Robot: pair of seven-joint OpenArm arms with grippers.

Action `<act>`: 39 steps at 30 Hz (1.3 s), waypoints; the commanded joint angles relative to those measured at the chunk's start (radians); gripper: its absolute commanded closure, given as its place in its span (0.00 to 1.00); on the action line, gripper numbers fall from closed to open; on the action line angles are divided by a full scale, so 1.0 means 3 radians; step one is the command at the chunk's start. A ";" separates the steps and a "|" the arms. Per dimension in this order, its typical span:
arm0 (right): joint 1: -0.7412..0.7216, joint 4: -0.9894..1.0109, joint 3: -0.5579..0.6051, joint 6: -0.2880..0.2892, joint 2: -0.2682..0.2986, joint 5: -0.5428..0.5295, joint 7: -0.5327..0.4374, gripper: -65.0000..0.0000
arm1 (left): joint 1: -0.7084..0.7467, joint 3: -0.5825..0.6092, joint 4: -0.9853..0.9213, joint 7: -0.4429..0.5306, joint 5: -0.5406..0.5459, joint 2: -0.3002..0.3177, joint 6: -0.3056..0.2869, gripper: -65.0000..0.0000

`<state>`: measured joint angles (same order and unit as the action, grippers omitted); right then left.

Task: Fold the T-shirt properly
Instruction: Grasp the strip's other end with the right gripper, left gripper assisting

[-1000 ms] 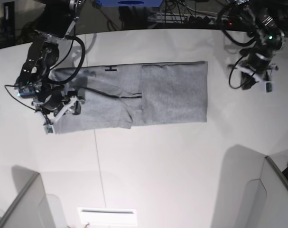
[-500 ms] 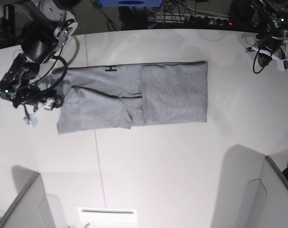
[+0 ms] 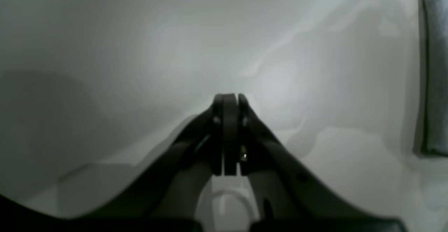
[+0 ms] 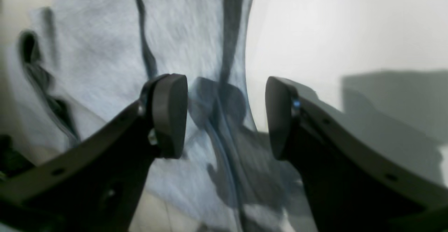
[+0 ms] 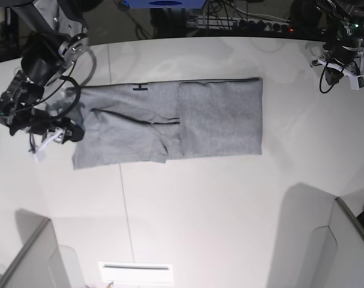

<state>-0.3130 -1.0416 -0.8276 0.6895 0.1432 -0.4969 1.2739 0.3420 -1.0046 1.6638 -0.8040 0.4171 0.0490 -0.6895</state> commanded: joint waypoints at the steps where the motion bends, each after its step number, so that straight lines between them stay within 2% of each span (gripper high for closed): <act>1: -0.0049 0.0058 -0.0006 -0.0020 0.0052 0.0084 0.0083 0.47 | 0.0008 -0.0014 0.0052 0.0054 0.0039 0.0039 -0.0029 1.00; 5: -0.0018 0.0125 0.0020 -0.0010 0.0006 -0.0126 0.0221 0.47 | 0.0008 -0.0014 0.0026 0.0054 0.0034 0.0039 -0.0029 1.00; 8: 0.0110 0.0109 0.0056 -0.0035 -0.0050 -0.0285 0.0211 0.47 | 0.0013 -0.0014 0.0052 0.0054 0.0044 0.0039 -0.0029 1.00; 13: 0.0274 0.0099 0.0470 -0.0035 -0.0071 -0.0315 0.0180 0.48 | -0.0017 -0.0004 0.0052 0.0048 0.0029 0.0034 -0.0029 1.00; 17: 0.0330 0.0099 0.0577 -0.0035 -0.0096 -0.0300 -0.0019 0.48 | 0.0003 0.0247 0.0052 0.0054 0.0024 0.0039 -0.0029 1.00; 24: 0.0315 0.0079 0.0603 -0.0040 0.0016 -0.0280 -0.0060 0.49 | -0.0063 0.0814 -0.0004 0.0059 0.0019 0.0044 -0.0029 1.00; 27: 0.0320 0.0079 0.0864 -0.0040 0.0072 -0.0285 -0.0035 0.49 | -0.0120 0.1024 -0.0056 0.0059 0.0019 0.0049 -0.0026 1.00; 30: 0.0340 0.0084 0.1017 -0.0040 0.0083 -0.0295 -0.0040 0.49 | -0.0247 0.1213 -0.0122 0.0059 0.0019 0.0059 0.0122 1.00; 34: 0.0345 0.0089 0.1079 -0.0040 0.0093 -0.0280 -0.0050 0.49 | -0.0365 0.1275 -0.0209 0.0059 0.0013 0.0059 0.0153 1.00; 36: 0.0345 0.0089 0.1079 -0.0040 0.0118 -0.0188 -0.0035 0.56 | -0.0421 0.1280 -0.0260 0.0059 -0.0104 0.0059 0.0153 1.00; 39: 0.0340 0.0089 0.1079 -0.0040 0.0129 -0.0060 -0.0055 0.77 | -0.0559 0.1377 -0.0393 0.0059 -0.0452 0.0059 0.0148 1.00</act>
<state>-0.2260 -1.0256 -0.5102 0.6903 0.1734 -0.6273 1.1687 0.1806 -0.5968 1.5398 -0.7692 0.2897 0.0616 -0.6399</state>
